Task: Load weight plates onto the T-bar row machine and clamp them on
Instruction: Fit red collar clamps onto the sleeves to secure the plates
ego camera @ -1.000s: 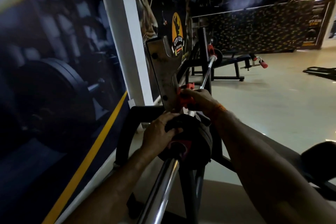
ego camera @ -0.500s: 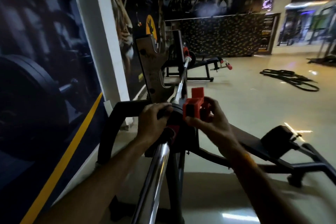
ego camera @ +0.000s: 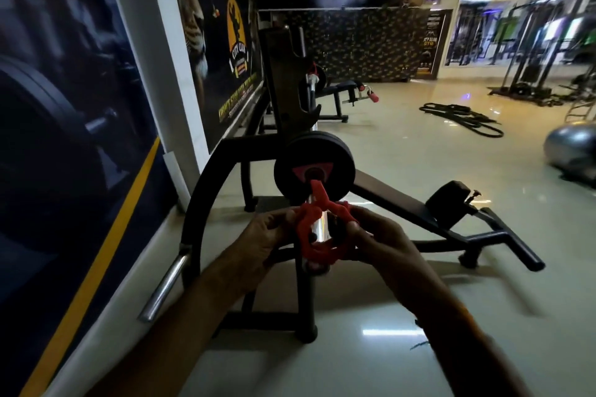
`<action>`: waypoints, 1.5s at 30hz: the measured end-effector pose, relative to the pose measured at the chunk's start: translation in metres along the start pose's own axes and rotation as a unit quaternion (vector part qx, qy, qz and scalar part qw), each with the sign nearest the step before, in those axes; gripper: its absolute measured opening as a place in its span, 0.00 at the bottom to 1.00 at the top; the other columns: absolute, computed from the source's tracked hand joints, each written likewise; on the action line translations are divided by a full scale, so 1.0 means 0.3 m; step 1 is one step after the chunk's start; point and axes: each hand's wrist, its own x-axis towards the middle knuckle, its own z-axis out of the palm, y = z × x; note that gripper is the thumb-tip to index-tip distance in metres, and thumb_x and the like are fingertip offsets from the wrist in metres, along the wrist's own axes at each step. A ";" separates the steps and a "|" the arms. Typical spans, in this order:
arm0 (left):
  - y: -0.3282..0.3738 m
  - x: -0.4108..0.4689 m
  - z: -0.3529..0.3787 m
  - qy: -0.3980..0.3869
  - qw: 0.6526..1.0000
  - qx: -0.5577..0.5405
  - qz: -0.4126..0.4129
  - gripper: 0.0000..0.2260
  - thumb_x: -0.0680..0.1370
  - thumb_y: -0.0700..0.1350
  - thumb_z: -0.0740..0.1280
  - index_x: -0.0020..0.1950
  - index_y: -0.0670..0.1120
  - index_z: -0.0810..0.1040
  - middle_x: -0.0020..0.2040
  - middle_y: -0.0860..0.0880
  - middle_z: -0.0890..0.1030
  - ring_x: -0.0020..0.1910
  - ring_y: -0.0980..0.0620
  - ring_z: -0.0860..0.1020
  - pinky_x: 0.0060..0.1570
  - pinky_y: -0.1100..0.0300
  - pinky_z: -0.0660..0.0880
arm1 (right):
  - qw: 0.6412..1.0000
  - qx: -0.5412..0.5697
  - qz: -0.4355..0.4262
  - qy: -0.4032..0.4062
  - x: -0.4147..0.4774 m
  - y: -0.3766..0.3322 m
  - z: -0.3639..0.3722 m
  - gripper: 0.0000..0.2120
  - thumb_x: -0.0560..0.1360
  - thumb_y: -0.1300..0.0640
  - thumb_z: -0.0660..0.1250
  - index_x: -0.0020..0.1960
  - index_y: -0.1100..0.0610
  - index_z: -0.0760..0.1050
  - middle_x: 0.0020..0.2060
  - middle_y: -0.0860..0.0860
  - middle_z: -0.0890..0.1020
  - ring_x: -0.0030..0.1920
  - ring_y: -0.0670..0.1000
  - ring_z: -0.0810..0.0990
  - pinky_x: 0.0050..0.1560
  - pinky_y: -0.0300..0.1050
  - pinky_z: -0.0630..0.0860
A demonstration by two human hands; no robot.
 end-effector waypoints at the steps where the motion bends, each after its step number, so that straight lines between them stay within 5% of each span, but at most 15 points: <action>1: -0.004 -0.035 -0.002 -0.005 1.000 0.005 0.003 0.12 0.83 0.43 0.60 0.61 0.45 0.81 0.49 0.48 0.86 0.52 0.50 0.84 0.51 0.54 0.81 | 1.000 -0.001 0.001 0.003 -0.027 -0.008 0.022 0.20 0.81 0.54 0.65 0.72 0.57 0.74 0.59 0.66 0.81 0.60 0.64 0.82 0.61 0.65 0.80; 5: -0.038 -0.139 0.005 -0.014 0.999 0.006 0.031 0.15 0.80 0.49 0.61 0.62 0.45 0.80 0.53 0.47 0.86 0.57 0.47 0.83 0.55 0.50 0.81 | 1.000 0.013 0.010 0.014 -0.121 -0.014 0.076 0.21 0.79 0.57 0.68 0.71 0.59 0.75 0.57 0.67 0.82 0.59 0.67 0.82 0.60 0.67 0.79; 9: -0.079 -0.201 0.004 -0.029 0.999 0.006 0.040 0.21 0.75 0.51 0.65 0.67 0.45 0.77 0.60 0.49 0.84 0.60 0.48 0.82 0.57 0.51 0.80 | 1.000 -0.001 0.012 0.018 -0.178 0.017 0.103 0.22 0.78 0.58 0.68 0.72 0.58 0.74 0.59 0.61 0.83 0.59 0.62 0.83 0.55 0.52 0.81; 14: -0.185 -0.213 0.019 0.063 0.993 0.065 0.074 0.19 0.73 0.50 0.71 0.64 0.51 0.80 0.61 0.51 0.83 0.64 0.50 0.79 0.61 0.51 0.78 | 0.998 -0.015 0.018 0.060 -0.206 0.089 0.113 0.23 0.75 0.57 0.72 0.69 0.54 0.77 0.63 0.56 0.82 0.63 0.57 0.81 0.53 0.47 0.80; 18: -0.236 -0.184 0.065 0.107 0.983 0.108 0.101 0.14 0.78 0.44 0.68 0.59 0.61 0.77 0.60 0.55 0.81 0.62 0.56 0.79 0.49 0.69 0.78 | 0.995 -0.024 0.010 0.096 -0.192 0.144 0.119 0.22 0.76 0.66 0.72 0.68 0.51 0.78 0.63 0.54 0.81 0.63 0.53 0.81 0.53 0.48 0.82; 22: -0.260 -0.158 0.070 0.138 0.971 0.153 0.121 0.17 0.81 0.40 0.65 0.61 0.62 0.73 0.61 0.58 0.77 0.61 0.63 0.75 0.50 0.74 0.75 | 0.993 -0.029 0.006 0.114 -0.160 0.186 0.125 0.25 0.75 0.69 0.71 0.70 0.54 0.76 0.63 0.53 0.82 0.62 0.51 0.82 0.54 0.50 0.83; 26: -0.271 -0.100 0.042 0.139 0.975 0.134 0.114 0.17 0.81 0.40 0.65 0.61 0.63 0.75 0.61 0.59 0.79 0.60 0.63 0.77 0.57 0.61 0.79 | 0.991 -0.029 -0.002 0.131 -0.112 0.218 0.120 0.25 0.75 0.69 0.71 0.70 0.54 0.76 0.65 0.51 0.81 0.64 0.49 0.80 0.56 0.49 0.82; 31: -0.277 0.026 0.003 0.156 0.979 0.116 0.066 0.16 0.79 0.40 0.69 0.64 0.55 0.80 0.63 0.51 0.81 0.61 0.52 0.80 0.58 0.48 0.81 | 0.992 0.000 -0.003 0.125 -0.024 0.232 0.071 0.22 0.78 0.58 0.70 0.71 0.56 0.75 0.64 0.52 0.83 0.65 0.51 0.80 0.62 0.49 0.79; 38: -0.234 0.244 -0.038 0.175 0.977 0.115 0.024 0.16 0.78 0.39 0.69 0.66 0.46 0.80 0.59 0.48 0.84 0.57 0.52 0.83 0.58 0.53 0.81 | 0.992 -0.016 0.023 0.123 0.191 0.265 -0.023 0.13 0.81 0.61 0.68 0.65 0.56 0.79 0.53 0.54 0.86 0.48 0.49 0.86 0.49 0.40 0.80; 45: -0.203 0.471 -0.057 0.225 0.967 0.116 -0.044 0.14 0.78 0.50 0.71 0.58 0.43 0.83 0.52 0.44 0.86 0.50 0.49 0.85 0.54 0.52 0.82 | 0.984 -0.089 0.089 0.128 0.461 0.332 -0.140 0.10 0.81 0.56 0.68 0.57 0.60 0.83 0.42 0.55 0.88 0.43 0.50 0.87 0.49 0.47 0.82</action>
